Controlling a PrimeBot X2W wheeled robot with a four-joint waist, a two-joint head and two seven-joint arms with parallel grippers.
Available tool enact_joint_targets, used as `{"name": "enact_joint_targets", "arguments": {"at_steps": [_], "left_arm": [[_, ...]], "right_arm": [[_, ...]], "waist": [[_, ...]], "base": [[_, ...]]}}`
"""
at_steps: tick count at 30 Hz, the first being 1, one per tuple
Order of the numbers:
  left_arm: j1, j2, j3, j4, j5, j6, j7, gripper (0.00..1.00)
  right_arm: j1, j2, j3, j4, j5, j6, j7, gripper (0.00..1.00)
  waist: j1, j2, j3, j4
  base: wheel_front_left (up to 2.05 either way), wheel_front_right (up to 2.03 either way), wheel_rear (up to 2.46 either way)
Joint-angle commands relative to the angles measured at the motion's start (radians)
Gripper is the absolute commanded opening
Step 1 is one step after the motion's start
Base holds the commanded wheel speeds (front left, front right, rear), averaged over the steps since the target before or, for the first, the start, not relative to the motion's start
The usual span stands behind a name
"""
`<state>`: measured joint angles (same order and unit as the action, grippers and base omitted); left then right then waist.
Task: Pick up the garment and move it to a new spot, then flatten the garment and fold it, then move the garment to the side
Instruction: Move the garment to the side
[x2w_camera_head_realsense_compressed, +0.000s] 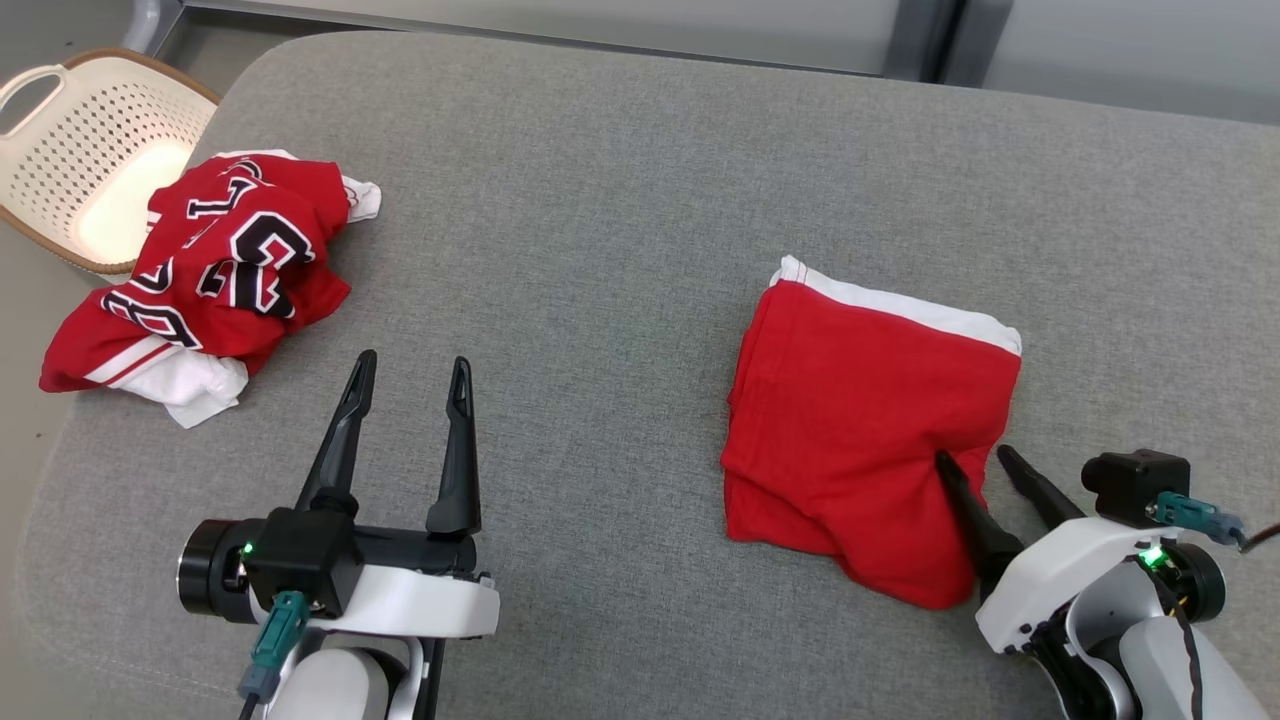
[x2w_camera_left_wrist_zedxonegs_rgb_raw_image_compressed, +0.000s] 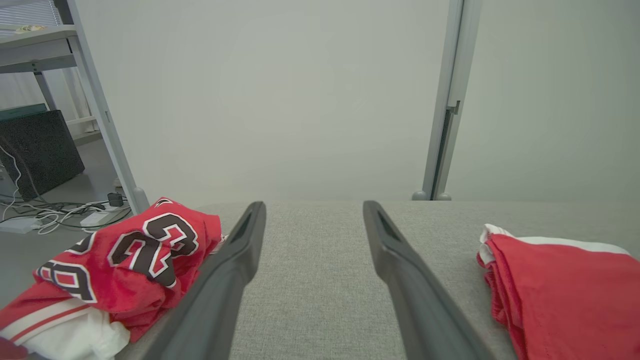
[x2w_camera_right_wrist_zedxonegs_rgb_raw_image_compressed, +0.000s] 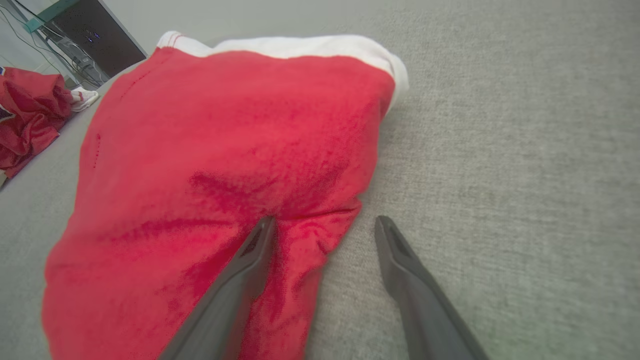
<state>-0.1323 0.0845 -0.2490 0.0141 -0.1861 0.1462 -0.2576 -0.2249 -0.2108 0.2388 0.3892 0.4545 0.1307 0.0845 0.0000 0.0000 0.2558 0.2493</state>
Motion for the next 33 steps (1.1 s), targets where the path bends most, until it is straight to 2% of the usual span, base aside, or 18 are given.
{"name": "enact_joint_targets", "arguments": {"at_steps": [1, 2, 3, 9, 13, 23, 28, 33], "left_arm": [[-0.018, 0.002, 0.003, 0.002, 0.000, -0.003, -0.006, 1.00], [-0.021, 0.002, 0.005, 0.005, 0.001, -0.004, -0.005, 1.00], [-0.024, 0.002, 0.006, 0.009, 0.003, -0.004, -0.006, 1.00], [-0.038, 0.006, 0.012, 0.014, 0.016, -0.010, -0.008, 1.00], [-0.038, 0.019, 0.015, 0.009, 0.027, -0.014, -0.007, 1.00], [-0.089, 0.059, -0.005, -0.031, 0.059, -0.039, 0.010, 1.00], [-0.145, 0.075, -0.027, -0.073, 0.081, -0.049, 0.043, 1.00], [-0.215, 0.096, -0.053, -0.123, 0.115, -0.070, 0.093, 1.00]], "right_arm": [[0.001, -0.004, 0.004, 0.016, 0.009, 0.000, 0.017, 0.50], [-0.003, -0.007, 0.012, 0.027, 0.008, 0.000, 0.027, 0.33], [-0.009, -0.008, 0.018, 0.030, 0.013, 0.000, 0.026, 0.00], [-0.041, -0.029, 0.033, 0.035, 0.005, -0.001, 0.013, 0.00], [-0.047, -0.057, 0.056, 0.002, -0.019, -0.001, 0.006, 0.00], [-0.046, -0.154, 0.138, -0.062, -0.004, -0.001, 0.022, 0.00], [-0.114, -0.169, 0.185, -0.045, 0.021, -0.001, -0.006, 0.00], [-0.240, -0.233, 0.194, 0.048, 0.028, -0.001, -0.067, 0.00]], "waist": [[0.0000, 0.0000, -0.001, -0.001], [0.0000, 0.0000, -0.001, -0.003], [0.0000, 0.0000, -0.001, -0.005], [0.0000, 0.0000, 0.000, -0.027], [0.0000, 0.0000, -0.002, -0.079], [0.0000, 0.0000, 0.049, -0.358], [0.0000, 0.0000, 0.119, -0.461], [0.0000, 0.0000, 0.204, -0.535]], "base": [[0.00, 0.00, 0.00], [0.00, 0.00, 0.00], [0.00, 0.00, 0.00], [0.00, 0.00, 0.00], [0.00, 0.00, 0.00], [0.00, 0.00, 0.00], [0.00, 0.00, 0.00], [0.00, 0.00, 0.00]]}}
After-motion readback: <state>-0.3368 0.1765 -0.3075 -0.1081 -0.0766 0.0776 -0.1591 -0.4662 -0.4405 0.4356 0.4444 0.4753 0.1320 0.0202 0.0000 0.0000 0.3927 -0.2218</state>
